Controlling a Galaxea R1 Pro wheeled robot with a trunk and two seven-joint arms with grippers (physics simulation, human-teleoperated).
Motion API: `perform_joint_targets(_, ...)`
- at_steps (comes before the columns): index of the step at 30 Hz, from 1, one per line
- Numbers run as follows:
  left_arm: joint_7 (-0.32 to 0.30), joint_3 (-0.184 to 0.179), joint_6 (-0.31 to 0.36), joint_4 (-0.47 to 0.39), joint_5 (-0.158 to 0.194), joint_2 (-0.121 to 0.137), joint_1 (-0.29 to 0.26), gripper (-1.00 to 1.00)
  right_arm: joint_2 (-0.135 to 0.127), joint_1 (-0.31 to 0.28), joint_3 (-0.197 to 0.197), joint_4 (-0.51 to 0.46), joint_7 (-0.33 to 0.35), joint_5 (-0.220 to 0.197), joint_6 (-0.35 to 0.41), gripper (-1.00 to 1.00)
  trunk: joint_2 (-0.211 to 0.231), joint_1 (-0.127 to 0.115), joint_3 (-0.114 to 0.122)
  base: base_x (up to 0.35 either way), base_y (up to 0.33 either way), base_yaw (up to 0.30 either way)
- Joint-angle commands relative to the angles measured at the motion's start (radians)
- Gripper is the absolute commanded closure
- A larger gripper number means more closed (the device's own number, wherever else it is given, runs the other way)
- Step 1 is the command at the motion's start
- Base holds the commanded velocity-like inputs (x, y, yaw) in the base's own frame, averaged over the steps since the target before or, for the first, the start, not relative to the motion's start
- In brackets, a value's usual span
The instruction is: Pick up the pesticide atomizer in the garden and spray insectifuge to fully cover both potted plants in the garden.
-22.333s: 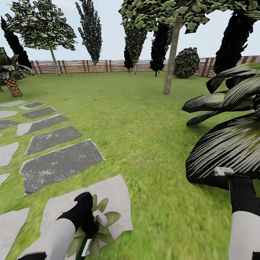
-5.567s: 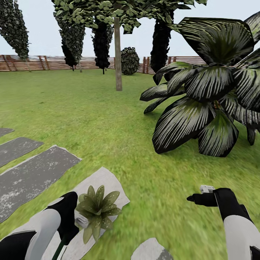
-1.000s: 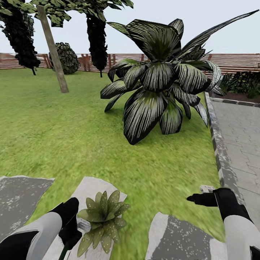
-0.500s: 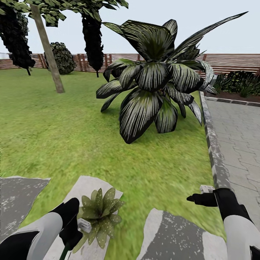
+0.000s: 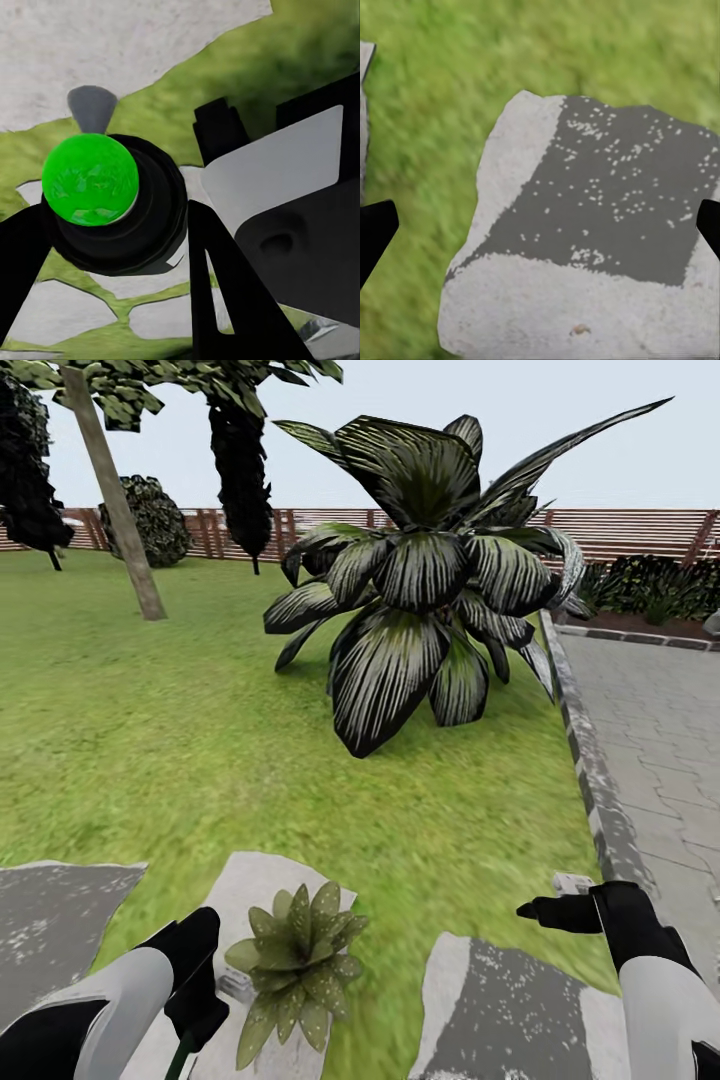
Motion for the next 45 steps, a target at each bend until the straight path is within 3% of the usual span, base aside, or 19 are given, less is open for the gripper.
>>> perform_joint_targets(1, -0.008, 0.008, 0.005, -0.003, -0.011, 0.0, 0.0, 1.0, 0.001, -0.001, -0.004, -0.001, 0.01, 0.011, 0.002, -1.0, 0.0, 0.0, -0.001, 0.0, 0.278, -0.24)
perform_joint_targets(22, -0.008, 0.008, 0.005, -0.008, -0.011, 0.001, -0.001, 1.0, 0.001, -0.001, -0.004, -0.001, 0.009, 0.011, 0.002, -1.0, 0.0, 0.0, -0.001, 0.0, 0.281, -0.247)
perform_joint_targets(34, -0.008, 0.008, 0.005, -0.007, -0.011, 0.001, -0.001, 1.0, 0.001, -0.001, -0.004, -0.001, 0.009, 0.011, 0.002, -1.0, 0.0, 0.0, -0.001, 0.0, 0.027, -0.245)
perform_joint_targets(45, -0.008, 0.008, 0.005, -0.007, -0.011, 0.0, -0.001, 1.0, 0.001, -0.001, -0.005, -0.001, 0.009, 0.011, 0.002, -1.0, 0.0, 0.0, -0.001, 0.0, 0.271, -0.045)
